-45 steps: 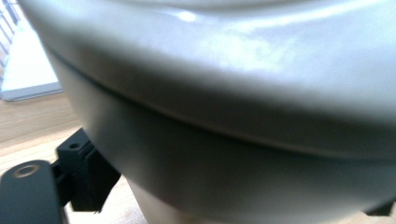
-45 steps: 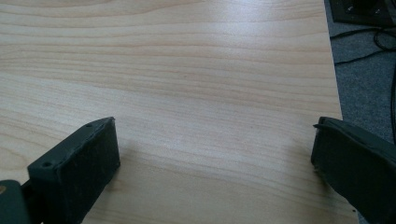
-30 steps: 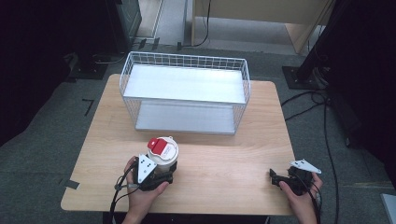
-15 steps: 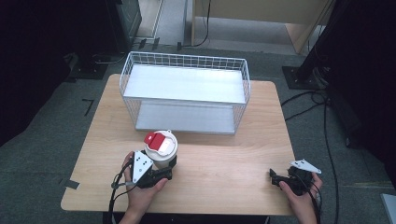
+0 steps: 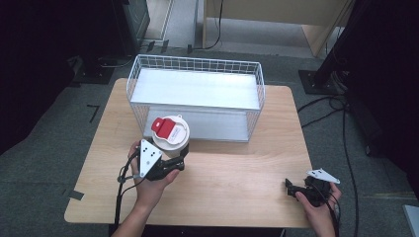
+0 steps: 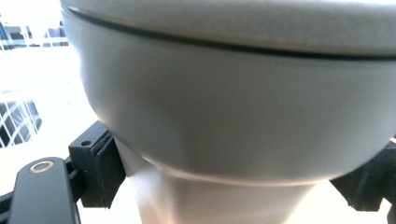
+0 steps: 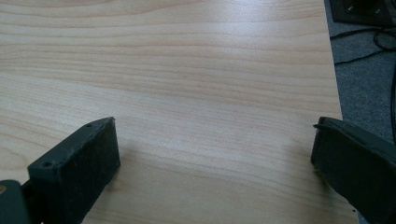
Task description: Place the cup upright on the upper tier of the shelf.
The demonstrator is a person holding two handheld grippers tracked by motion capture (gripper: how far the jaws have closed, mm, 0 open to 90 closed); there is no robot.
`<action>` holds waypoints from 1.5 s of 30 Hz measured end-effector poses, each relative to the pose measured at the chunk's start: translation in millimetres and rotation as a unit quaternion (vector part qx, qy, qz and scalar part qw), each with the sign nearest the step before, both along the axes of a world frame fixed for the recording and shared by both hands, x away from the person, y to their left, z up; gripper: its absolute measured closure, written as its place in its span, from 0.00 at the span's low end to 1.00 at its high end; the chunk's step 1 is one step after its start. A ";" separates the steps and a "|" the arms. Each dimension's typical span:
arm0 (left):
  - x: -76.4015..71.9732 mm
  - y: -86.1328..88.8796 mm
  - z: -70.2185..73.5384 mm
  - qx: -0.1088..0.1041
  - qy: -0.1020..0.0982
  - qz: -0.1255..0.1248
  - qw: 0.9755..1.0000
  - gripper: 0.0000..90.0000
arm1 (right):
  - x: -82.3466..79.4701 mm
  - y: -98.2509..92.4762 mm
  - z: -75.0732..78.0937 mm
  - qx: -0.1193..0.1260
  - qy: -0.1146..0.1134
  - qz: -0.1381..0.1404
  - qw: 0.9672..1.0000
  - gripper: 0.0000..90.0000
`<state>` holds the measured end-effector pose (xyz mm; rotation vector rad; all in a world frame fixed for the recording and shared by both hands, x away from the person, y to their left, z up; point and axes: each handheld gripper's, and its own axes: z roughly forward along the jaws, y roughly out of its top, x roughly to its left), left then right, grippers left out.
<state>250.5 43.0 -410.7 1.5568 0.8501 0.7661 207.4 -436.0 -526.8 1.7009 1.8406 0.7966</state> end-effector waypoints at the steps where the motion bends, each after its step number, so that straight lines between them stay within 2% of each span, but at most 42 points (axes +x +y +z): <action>1: 4.8 -1.6 7.4 0.000 -0.007 0.002 1.000 0.15 | -0.1 0.1 0.1 0.000 0.000 -0.001 1.000 0.01; 5: 10.4 -4.3 16.2 0.002 -0.014 0.006 1.000 0.15 | -0.1 0.0 0.0 0.000 0.000 0.000 1.000 0.01; 9: 21.0 -9.3 30.8 -0.003 -0.025 0.008 1.000 0.15 | -0.4 -0.2 -0.1 -0.001 0.000 0.002 1.000 0.01; 10: 21.0 -9.3 30.8 -0.003 -0.025 0.008 1.000 0.15 | -0.4 -0.2 -0.1 -0.001 0.000 0.002 1.000 0.01; 11: 25.3 -11.4 36.6 0.002 -0.030 0.012 0.999 0.15 | -0.4 -0.1 0.0 -0.001 0.000 0.002 1.000 0.01; 18: 42.8 -19.8 56.6 -0.004 -0.037 0.011 0.999 0.15 | -0.6 0.2 -0.1 0.001 0.000 0.003 1.000 0.01; 20: 44.2 -20.8 58.6 -0.005 -0.040 0.012 0.999 0.15 | -0.8 0.3 0.0 0.001 0.001 0.003 1.000 0.01; 22: 48.8 -24.6 67.9 -0.006 -0.048 0.006 0.999 0.15 | -0.9 0.3 0.1 0.002 0.001 0.003 1.000 0.01; 26: 53.6 -29.8 76.4 -0.004 -0.061 0.003 0.998 0.15 | -0.9 0.3 0.1 0.002 0.001 0.003 1.000 0.01; 28: 57.6 -30.7 79.7 -0.006 -0.060 0.000 0.998 0.15 | -0.9 0.3 0.1 0.002 0.001 0.004 1.000 0.01; 30: 64.4 -31.2 83.4 -0.021 -0.054 -0.008 0.998 0.15 | -0.8 0.3 -0.1 0.001 0.000 0.005 1.000 0.01; 32: 70.3 -32.5 86.3 -0.024 -0.055 -0.005 0.998 0.15 | -0.8 0.4 -0.1 0.001 0.000 0.005 1.000 0.01; 33: 70.3 -32.5 86.3 -0.024 -0.055 -0.005 0.998 0.15 | -0.8 0.4 -0.1 0.001 0.000 0.005 1.000 0.01; 37: 87.2 -36.1 92.2 -0.017 -0.057 0.006 0.998 0.15 | -0.8 0.4 0.0 0.001 0.001 0.006 1.000 0.01; 42: 101.1 -37.2 92.9 -0.022 -0.055 0.009 0.998 0.15 | -0.8 0.4 0.0 0.002 0.001 0.006 1.000 0.01; 43: 109.2 -38.1 91.6 -0.018 -0.054 0.016 0.998 0.15 | -0.8 0.3 0.0 0.001 0.000 0.006 1.000 0.01; 44: 109.2 -38.1 91.6 -0.018 -0.054 0.016 0.998 0.15 | -0.8 0.3 0.0 0.001 0.000 0.006 1.000 0.01; 45: 117.6 -38.0 90.1 -0.020 -0.046 0.019 0.999 0.15 | -0.8 0.4 0.0 0.002 0.001 0.006 1.000 0.01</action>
